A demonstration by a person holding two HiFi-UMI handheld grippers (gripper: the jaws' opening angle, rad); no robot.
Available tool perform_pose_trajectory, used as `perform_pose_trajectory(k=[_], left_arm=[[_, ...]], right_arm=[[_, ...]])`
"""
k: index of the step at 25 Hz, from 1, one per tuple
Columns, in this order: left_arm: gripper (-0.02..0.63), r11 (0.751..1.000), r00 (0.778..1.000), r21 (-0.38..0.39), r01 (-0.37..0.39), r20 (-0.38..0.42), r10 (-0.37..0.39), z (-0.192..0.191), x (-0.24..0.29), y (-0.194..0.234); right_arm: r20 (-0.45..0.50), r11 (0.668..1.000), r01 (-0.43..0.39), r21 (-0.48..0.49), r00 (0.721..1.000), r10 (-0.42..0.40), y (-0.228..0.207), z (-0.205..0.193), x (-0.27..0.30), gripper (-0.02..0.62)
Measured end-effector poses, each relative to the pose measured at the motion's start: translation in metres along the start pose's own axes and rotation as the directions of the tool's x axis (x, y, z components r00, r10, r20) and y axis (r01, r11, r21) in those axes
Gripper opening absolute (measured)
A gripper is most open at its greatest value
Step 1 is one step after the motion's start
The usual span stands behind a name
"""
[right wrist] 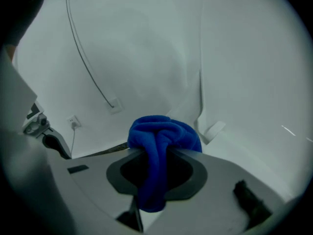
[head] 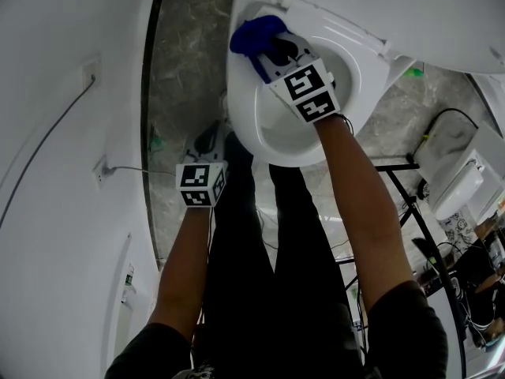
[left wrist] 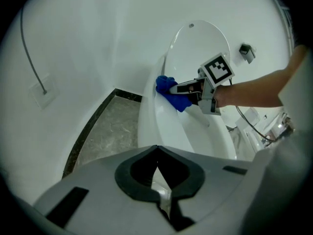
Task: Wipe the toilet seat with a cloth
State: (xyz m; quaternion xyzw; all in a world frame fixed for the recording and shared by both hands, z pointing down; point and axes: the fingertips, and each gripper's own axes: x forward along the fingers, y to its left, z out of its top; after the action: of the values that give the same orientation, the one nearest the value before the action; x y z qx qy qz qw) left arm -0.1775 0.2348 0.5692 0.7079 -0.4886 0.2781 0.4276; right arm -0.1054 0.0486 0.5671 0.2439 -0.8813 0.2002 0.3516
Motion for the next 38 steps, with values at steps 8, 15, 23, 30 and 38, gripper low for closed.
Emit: perform_pose_trajectory(k=[8,15,23,30,38], left_arm=[[0.019,0.993,0.992,-0.049,0.108,0.064,-0.105,0.002,0.002,-0.016],[0.235,0.948,0.963,-0.192,0.255,-0.038,-0.267,-0.027,0.020,-0.040],[0.232,0.952,0.956,-0.162,0.259,-0.100,-0.277,-0.033,0.018,-0.052],[0.222,0.932,0.943,-0.206,0.297,-0.091,-0.321,-0.014,-0.024,-0.069],[0.217,0.843,0.874,-0.231,0.486,0.130,-0.468,0.080,-0.096,-0.101]], right_arm=[[0.160,0.993,0.099,0.065,0.981,-0.109,-0.016,0.046,-0.040,0.083],[0.203,0.984,0.123,0.126,0.968,-0.147,-0.004,0.036,-0.072,0.083],[0.218,0.963,0.160,0.218,0.953,-0.208,0.011,0.006,-0.132,0.083],[0.242,0.914,0.226,0.337,0.917,-0.316,0.010,-0.018,-0.220,0.083],[0.340,0.787,0.407,0.463,0.738,-0.583,-0.034,0.001,-0.374,0.083]])
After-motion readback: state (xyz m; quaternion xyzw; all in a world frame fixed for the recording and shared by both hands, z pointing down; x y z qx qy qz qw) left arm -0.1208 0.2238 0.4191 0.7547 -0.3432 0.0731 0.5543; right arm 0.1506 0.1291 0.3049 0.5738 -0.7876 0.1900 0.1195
